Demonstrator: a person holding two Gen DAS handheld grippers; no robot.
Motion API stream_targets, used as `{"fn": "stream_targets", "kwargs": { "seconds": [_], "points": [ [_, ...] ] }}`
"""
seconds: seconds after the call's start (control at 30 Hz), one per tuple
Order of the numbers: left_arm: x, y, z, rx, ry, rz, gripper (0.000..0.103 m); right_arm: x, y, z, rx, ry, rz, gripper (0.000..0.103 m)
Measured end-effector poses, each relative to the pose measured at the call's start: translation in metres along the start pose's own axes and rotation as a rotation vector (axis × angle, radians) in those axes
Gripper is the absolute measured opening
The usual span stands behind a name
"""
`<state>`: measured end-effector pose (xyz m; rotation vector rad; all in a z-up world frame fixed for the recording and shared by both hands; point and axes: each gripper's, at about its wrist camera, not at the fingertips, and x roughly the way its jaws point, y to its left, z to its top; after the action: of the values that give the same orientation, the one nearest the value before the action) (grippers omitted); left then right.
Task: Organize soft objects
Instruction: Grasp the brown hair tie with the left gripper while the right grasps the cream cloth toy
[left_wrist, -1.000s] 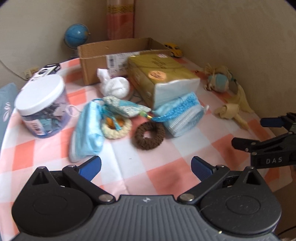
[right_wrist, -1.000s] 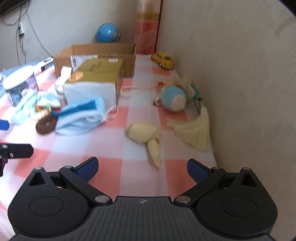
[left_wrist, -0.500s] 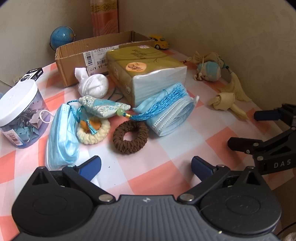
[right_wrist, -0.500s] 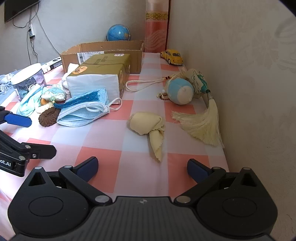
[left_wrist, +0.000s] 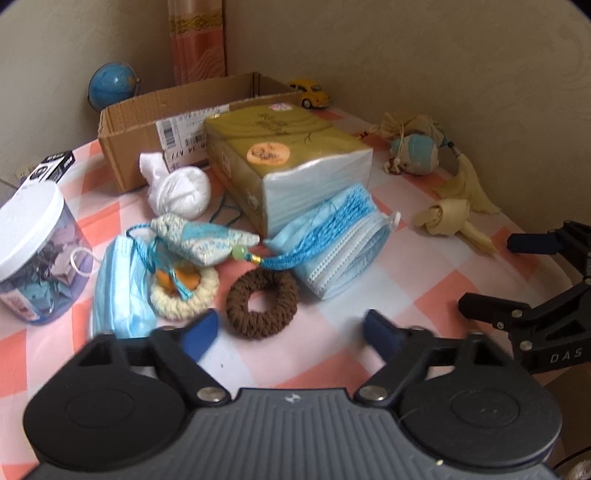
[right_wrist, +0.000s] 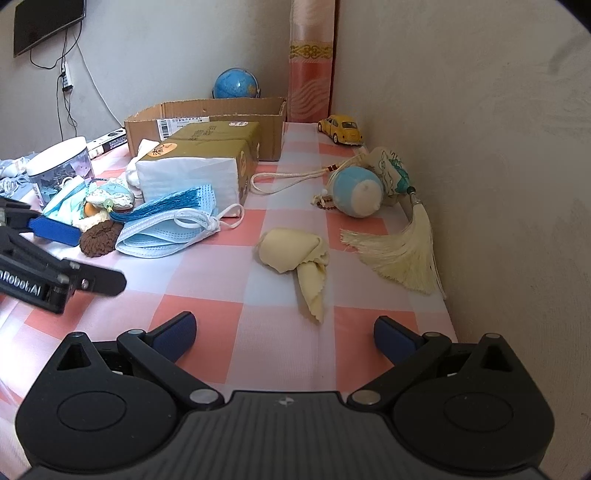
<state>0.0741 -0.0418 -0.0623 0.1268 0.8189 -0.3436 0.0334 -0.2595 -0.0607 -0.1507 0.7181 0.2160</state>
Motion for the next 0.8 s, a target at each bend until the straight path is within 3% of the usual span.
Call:
{"fn": "stream_targets", "kwargs": {
  "seconds": [0.07,0.2,0.27,0.33,0.8],
  "points": [
    [-0.001,0.003,0.002,0.000,-0.003,-0.001,0.062,0.000,0.000,0.000,0.001,-0.002,-0.001,0.103],
    [0.000,0.009,0.001,0.009,-0.018,-0.002,0.058,-0.001,0.000,-0.001,0.001,-0.002,-0.001,0.103],
    [-0.001,0.010,0.002,0.013,-0.025,-0.004,0.043,-0.001,0.000,0.000,0.001,-0.001,-0.001,0.103],
    [-0.003,0.011,0.001,0.015,-0.024,-0.013,0.035,0.000,0.000,0.001,0.000,-0.001,0.000,0.103],
    [-0.030,0.017,-0.023,-0.020,-0.006,-0.038,0.036,0.029,0.011,0.028,-0.063,0.017,0.041,0.103]
  ]
}}
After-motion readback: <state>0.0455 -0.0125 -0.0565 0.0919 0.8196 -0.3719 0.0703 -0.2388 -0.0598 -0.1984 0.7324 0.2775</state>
